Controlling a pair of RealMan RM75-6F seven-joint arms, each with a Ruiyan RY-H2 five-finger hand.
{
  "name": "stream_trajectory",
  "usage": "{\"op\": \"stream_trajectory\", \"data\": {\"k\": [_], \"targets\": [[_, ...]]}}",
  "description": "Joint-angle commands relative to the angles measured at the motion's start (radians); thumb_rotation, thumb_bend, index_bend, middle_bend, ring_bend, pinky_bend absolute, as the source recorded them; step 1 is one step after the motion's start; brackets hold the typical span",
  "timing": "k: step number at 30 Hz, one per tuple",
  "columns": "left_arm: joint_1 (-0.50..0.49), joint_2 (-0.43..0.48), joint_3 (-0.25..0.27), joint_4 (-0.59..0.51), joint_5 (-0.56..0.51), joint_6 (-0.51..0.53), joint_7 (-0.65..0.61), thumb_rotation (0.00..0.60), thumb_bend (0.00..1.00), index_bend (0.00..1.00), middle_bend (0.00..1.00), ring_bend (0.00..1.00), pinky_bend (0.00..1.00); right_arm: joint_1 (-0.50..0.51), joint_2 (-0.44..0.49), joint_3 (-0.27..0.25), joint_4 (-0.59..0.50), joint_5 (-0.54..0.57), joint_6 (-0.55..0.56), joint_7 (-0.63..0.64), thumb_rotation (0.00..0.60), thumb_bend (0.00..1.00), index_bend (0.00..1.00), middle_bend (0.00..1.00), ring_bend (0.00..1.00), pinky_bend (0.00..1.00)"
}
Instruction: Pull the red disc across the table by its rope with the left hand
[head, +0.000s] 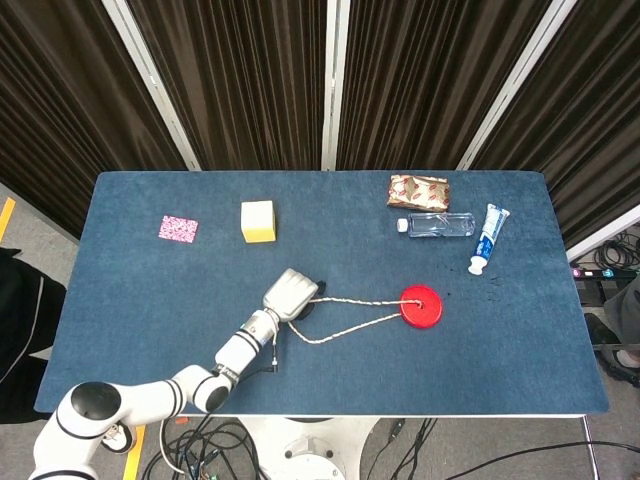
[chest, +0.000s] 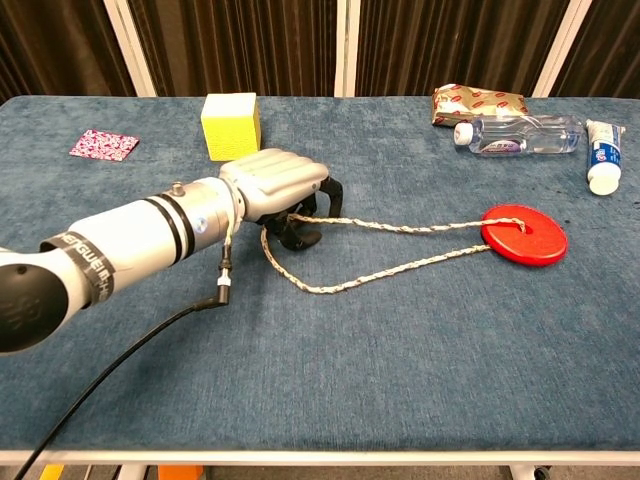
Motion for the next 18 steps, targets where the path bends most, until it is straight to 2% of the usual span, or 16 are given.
{"op": "stream_trajectory", "data": {"k": [1, 6, 10, 18], "targets": [[0.018, 0.007, 0.003, -0.003, 0.036, 0.044, -0.029, 0.600, 0.38, 0.64, 0.84, 0.74, 0.81, 0.001, 0.000, 0.000, -0.001, 0.000, -0.001, -0.002, 0.600, 0.20, 0.00, 0.00, 0.00, 0.00], [0.061, 0.064, 0.014, -0.061, 0.084, 0.125, -0.049, 0.600, 0.36, 0.71, 0.90, 0.79, 0.85, 0.002, 0.001, 0.000, -0.005, -0.003, 0.000, -0.009, 0.600, 0.20, 0.00, 0.00, 0.00, 0.00], [0.107, 0.126, 0.033, -0.123, 0.117, 0.180, -0.079, 0.600, 0.26, 0.80, 0.97, 0.85, 0.89, 0.002, 0.001, -0.001, -0.012, -0.005, 0.002, -0.022, 0.600, 0.21, 0.00, 0.00, 0.00, 0.00], [0.225, 0.287, 0.070, -0.287, 0.200, 0.351, -0.126, 0.600, 0.26, 0.83, 0.99, 0.86, 0.89, 0.003, 0.011, 0.001, -0.040, -0.012, 0.014, -0.048, 0.600, 0.21, 0.00, 0.00, 0.00, 0.00]]}}
